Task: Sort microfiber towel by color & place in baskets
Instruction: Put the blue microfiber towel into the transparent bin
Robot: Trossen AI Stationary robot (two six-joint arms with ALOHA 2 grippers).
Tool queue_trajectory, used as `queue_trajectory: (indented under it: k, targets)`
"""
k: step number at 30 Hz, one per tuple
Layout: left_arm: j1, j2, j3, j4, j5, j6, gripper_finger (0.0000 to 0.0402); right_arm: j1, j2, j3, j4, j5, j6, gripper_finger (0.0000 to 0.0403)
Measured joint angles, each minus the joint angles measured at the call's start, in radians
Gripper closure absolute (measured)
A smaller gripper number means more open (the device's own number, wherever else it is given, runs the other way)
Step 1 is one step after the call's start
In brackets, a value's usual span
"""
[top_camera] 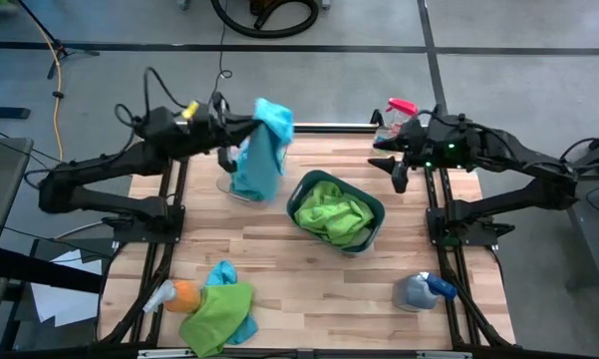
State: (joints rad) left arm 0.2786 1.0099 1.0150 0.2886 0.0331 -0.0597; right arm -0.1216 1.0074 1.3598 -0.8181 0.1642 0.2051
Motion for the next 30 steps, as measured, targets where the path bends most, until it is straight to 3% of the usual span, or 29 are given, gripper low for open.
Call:
queue_trajectory:
  k: [8, 14, 16, 22, 30]
  targets:
    - [0.303, 0.009, 0.015, 0.002, 0.459, -0.061, 0.0401, -0.003, 0.116, 0.0, 0.056, 0.044, 0.024, 0.0185]
    - [0.463, 0.042, 0.018, -0.012, 0.65, -0.071, 0.0401, -0.016, 0.18, 0.0, 0.086, 0.046, 0.075, 0.0185]
    - [0.492, 0.041, 0.019, -0.081, 0.66, -0.019, 0.0401, -0.016, 0.185, 0.0, 0.082, 0.046, 0.086, 0.0185]
    - [0.523, 0.038, 0.018, -0.304, 0.513, 0.174, 0.0401, -0.016, 0.172, 0.0, 0.074, 0.046, 0.083, 0.0185]
    - [0.522, 0.028, 0.018, -0.422, 0.385, 0.329, 0.0401, -0.016, 0.137, 0.0, 0.048, 0.046, 0.056, 0.0185]
